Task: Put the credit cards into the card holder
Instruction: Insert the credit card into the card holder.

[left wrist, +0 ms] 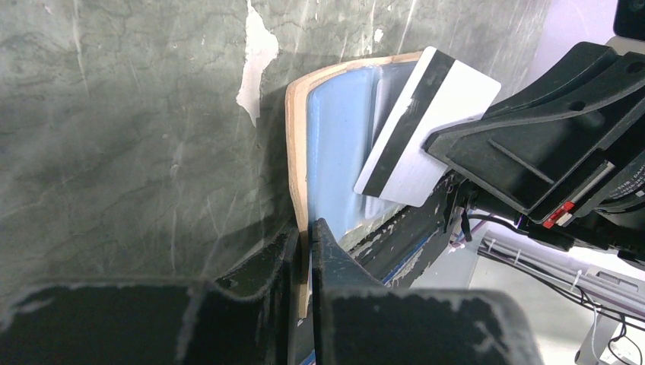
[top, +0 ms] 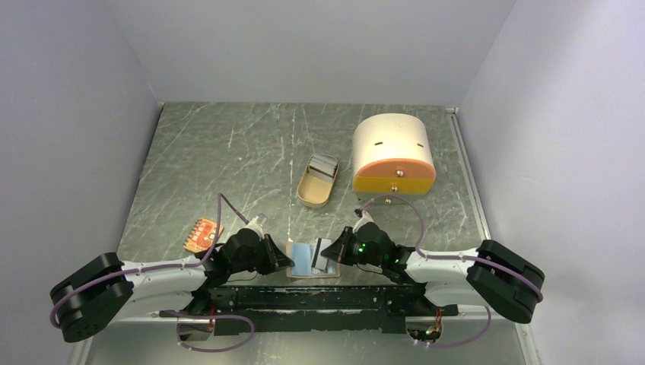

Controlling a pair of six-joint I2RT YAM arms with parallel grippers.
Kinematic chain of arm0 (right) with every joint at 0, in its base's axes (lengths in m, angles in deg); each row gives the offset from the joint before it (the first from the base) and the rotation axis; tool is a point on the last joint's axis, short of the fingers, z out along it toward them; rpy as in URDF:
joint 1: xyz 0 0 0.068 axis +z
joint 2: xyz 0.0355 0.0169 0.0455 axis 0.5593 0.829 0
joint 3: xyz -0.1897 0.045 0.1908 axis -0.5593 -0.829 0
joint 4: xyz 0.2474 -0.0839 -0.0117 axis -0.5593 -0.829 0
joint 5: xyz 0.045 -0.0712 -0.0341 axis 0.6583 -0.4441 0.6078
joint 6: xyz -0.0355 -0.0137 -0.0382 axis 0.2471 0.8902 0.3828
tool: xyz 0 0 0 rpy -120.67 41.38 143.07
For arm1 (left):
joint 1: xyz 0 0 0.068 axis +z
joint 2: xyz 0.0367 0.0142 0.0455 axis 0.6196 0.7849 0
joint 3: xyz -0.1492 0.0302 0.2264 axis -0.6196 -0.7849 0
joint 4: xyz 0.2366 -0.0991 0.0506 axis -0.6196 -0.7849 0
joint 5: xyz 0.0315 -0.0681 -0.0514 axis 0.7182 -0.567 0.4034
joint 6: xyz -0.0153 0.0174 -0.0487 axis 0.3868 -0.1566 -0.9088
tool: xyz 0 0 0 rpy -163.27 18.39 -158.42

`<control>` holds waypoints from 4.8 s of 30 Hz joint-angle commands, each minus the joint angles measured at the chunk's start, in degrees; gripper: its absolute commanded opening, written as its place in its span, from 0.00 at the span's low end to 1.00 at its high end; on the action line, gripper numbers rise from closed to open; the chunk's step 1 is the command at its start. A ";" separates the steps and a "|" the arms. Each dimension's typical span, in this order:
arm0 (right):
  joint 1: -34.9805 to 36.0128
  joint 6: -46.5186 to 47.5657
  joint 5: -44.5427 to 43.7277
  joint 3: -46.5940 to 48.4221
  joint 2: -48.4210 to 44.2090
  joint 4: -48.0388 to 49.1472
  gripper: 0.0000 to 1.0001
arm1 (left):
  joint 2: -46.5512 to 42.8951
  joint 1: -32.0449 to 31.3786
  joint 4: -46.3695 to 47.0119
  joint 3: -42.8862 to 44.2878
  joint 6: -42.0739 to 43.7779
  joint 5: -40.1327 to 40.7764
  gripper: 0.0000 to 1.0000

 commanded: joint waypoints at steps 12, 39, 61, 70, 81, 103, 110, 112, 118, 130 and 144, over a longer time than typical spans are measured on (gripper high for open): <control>-0.32 2.58 3.67 0.35 9.43 7.47 0.01 | 2.01 0.27 -0.11 -0.09 0.74 0.08 0.13; -1.20 5.42 14.96 5.49 14.20 0.56 0.00 | 2.43 0.23 -0.66 0.52 1.29 -0.08 0.13; -1.62 10.77 7.31 13.81 7.42 -22.37 0.32 | 2.56 0.23 0.81 1.08 2.18 -1.11 0.14; -0.51 7.69 9.37 13.01 11.08 -15.64 0.34 | 3.10 0.23 1.12 1.82 2.79 -1.73 0.14; 0.81 5.58 10.99 13.28 14.62 -8.59 0.35 | 2.85 0.23 1.27 2.34 2.97 -2.09 0.15; 1.07 1.30 14.12 10.15 17.12 3.36 0.30 | 1.13 0.18 4.14 2.39 4.25 -3.29 0.24; 1.09 0.85 13.31 8.20 17.63 6.16 0.25 | 2.15 0.16 6.76 1.99 4.26 -4.74 0.24; 1.11 1.86 12.29 8.23 16.15 4.04 0.24 | 1.20 0.18 6.58 2.06 4.79 -4.59 0.25; 1.09 7.95 5.56 11.00 8.98 -10.61 0.23 | -0.44 0.18 7.40 1.44 4.76 -4.66 0.31; 1.11 10.35 2.29 10.67 7.34 -13.70 0.19 | 0.25 -0.21 11.77 0.96 4.83 -5.79 0.29; 1.12 10.63 3.15 10.36 9.92 -11.66 0.18 | 1.03 -0.78 13.66 1.27 5.84 -5.98 0.12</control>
